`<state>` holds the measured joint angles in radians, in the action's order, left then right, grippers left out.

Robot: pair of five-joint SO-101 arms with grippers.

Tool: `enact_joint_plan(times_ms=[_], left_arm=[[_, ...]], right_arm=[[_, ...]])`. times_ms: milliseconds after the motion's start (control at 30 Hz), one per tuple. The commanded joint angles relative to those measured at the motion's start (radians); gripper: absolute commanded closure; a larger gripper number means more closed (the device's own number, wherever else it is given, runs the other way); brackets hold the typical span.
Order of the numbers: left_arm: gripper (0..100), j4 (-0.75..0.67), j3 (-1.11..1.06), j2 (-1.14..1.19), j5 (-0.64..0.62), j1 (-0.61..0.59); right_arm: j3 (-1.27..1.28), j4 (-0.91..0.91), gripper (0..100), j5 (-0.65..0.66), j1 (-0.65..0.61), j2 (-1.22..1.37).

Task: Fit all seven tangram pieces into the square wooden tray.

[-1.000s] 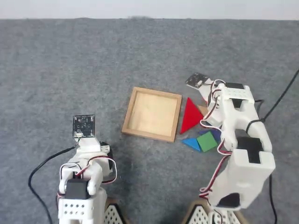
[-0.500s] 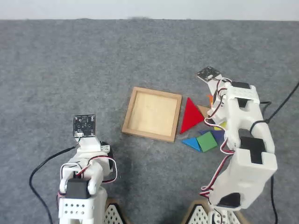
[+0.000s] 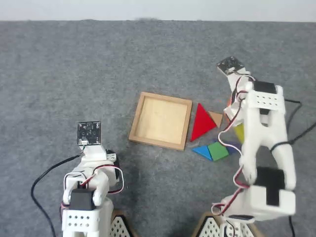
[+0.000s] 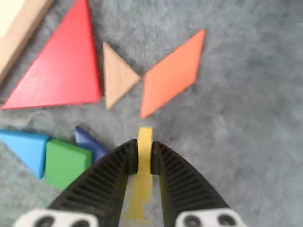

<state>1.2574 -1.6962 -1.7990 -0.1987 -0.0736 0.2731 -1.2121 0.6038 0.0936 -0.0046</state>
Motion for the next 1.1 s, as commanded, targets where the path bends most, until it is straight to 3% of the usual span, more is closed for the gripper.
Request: enact_joint_plan(times_ms=[0,333,467,633,733,867,1067], left_arm=[[99,0.005,0.013,-0.02,0.015,-0.006],[99,0.005,0.013,-0.02,0.015,-0.006],[99,0.005,0.013,-0.02,0.015,-0.006],[99,0.005,0.013,-0.02,0.015,-0.006],[99,0.005,0.013,-0.02,0.015,-0.006],[99,0.005,0.013,-0.02,0.015,-0.006],[99,0.005,0.013,-0.02,0.015,-0.006]], right_arm=[[-0.02,-0.016,95.3,-0.063,0.056,-0.119],[-0.018,-0.116,95.3,-0.078,0.031,-0.231],[0.144,-0.191,89.4,0.057,-0.084,-0.26],[0.523,0.064,80.9,0.147,-0.139,-0.415],[0.669,0.119,76.5,0.236,-0.147,-0.495],[0.747,0.128,73.7,0.339,-0.145,-0.561],[0.749,0.223,73.6,0.311,-0.139,-0.568]])
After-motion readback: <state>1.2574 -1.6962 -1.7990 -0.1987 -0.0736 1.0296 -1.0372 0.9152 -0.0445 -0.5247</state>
